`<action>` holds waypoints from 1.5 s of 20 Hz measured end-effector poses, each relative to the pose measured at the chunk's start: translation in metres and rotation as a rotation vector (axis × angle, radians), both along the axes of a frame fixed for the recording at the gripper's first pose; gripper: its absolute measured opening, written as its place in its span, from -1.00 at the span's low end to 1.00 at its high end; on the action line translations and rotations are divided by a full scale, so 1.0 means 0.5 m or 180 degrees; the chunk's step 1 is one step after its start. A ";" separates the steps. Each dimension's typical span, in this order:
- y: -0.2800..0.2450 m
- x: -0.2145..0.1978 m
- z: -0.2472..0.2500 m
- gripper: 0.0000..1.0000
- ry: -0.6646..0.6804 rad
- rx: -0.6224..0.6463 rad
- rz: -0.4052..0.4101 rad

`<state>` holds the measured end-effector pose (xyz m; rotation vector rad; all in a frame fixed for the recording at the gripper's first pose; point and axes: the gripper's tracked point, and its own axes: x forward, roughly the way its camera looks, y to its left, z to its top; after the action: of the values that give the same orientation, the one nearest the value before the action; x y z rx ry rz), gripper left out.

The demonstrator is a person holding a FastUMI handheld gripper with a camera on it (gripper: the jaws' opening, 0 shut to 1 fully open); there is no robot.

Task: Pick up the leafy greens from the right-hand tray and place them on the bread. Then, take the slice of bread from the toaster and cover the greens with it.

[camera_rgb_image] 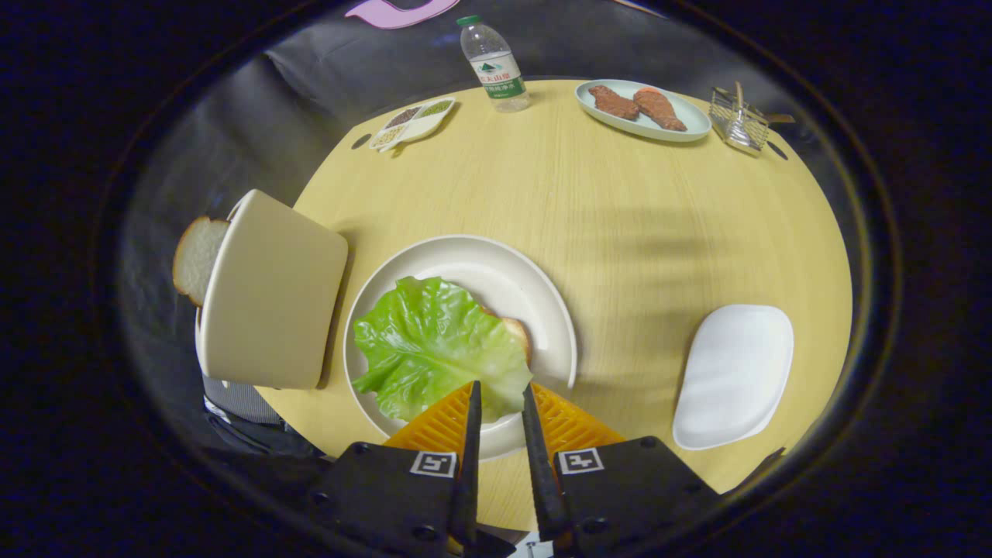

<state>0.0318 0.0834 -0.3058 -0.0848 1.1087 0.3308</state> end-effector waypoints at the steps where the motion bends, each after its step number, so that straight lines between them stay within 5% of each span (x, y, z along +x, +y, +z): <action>1: -0.002 -0.004 0.010 -0.09 -0.0008 0.0006 -0.0021; 6: -0.009 -0.023 0.065 1.00 -0.0008 0.0070 -0.0102; 10: 0.048 -0.052 0.128 1.00 0.0150 0.0321 -0.0128; 22: 0.419 -0.116 0.258 1.00 0.0404 0.0563 0.0760; 30: 0.618 -0.092 0.280 0.97 0.0761 0.1196 0.0416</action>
<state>-0.0141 0.3923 -0.1658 0.2214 1.2615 0.6743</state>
